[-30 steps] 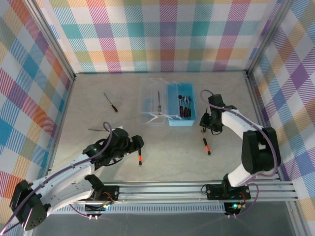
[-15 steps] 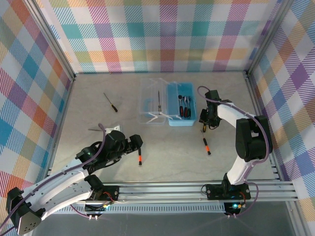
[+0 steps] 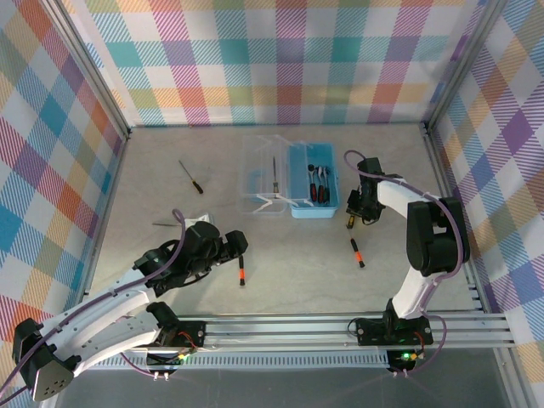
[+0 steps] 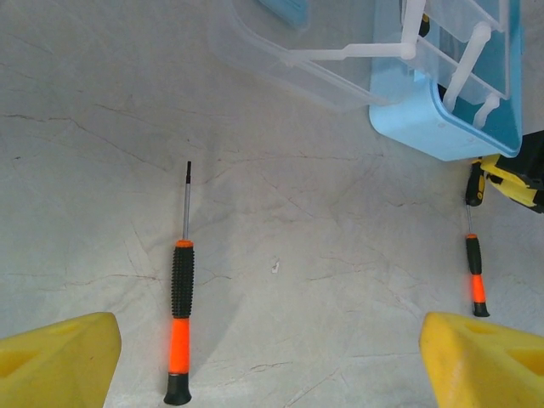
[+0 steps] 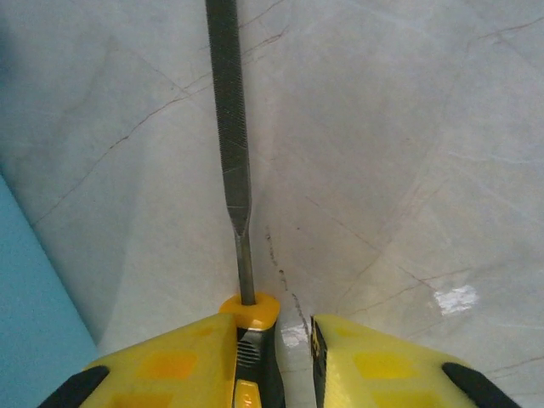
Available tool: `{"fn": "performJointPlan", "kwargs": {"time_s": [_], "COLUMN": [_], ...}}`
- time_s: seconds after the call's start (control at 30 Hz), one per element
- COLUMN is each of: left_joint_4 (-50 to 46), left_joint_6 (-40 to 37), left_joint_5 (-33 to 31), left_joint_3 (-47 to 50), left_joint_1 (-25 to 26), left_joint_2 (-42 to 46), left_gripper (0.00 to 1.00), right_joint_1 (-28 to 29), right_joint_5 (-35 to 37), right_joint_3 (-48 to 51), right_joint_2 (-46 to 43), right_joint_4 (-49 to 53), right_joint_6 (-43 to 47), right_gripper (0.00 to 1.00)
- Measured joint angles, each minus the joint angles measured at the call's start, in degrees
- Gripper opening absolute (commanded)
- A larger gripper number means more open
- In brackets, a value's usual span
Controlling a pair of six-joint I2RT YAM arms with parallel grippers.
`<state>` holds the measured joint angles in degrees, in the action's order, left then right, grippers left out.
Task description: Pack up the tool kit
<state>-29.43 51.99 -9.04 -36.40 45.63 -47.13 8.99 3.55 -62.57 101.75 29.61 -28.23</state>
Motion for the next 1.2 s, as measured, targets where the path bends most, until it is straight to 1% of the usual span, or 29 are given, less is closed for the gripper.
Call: {"fn": "performJointPlan", "kwargs": {"time_s": [0.33, 0.43, 0.57, 0.7, 0.9, 0.97, 1.03, 1.2], "left_joint_4": [-2.2, -2.5, -3.0, -3.3, -3.6, -4.6, -5.4, -6.9], "left_joint_6": [0.0, 0.0, 0.0, 0.0, -0.6, -1.0, -1.4, -2.2], "left_joint_5": [-0.3, -0.7, -0.9, -1.0, -1.1, -1.6, -2.3, -4.0], "left_joint_3": [-0.1, -0.1, -0.1, -0.1, -0.3, -1.0, -1.9, -2.7], "left_joint_1": [0.0, 0.0, 0.0, 0.0, 0.0, 0.0, 0.0, 0.0], "left_joint_2": [3.0, 3.1, 3.1, 2.4, 1.6, 1.6, 1.7, 3.8], "left_gripper": [0.91, 0.91, 0.91, 0.91, 0.93, 0.93, 0.94, 0.95], "right_joint_1": [0.0, 0.0, 0.0, 0.0, 0.0, 0.0, 0.0, 0.0], "right_joint_5": [-1.7, -2.1, -2.1, -2.1, -1.4, -1.1, -1.0, -0.5], "right_joint_3": [0.0, 0.0, 0.0, 0.0, 0.0, 0.0, 0.0, 0.2], "right_joint_2": [0.2, 0.2, 0.2, 0.6, 1.5, 1.5, 1.5, 1.0], "right_joint_4": [-0.2, -0.2, -0.2, -0.2, 0.0, 0.0, 0.0, 0.0], "right_joint_6": [0.0, 0.0, 0.0, 0.0, 0.0, 0.0, 0.0, 0.2], "right_gripper": [0.31, 0.33, 0.33, 0.27, 0.25, 0.2, 0.18, 0.17]}}
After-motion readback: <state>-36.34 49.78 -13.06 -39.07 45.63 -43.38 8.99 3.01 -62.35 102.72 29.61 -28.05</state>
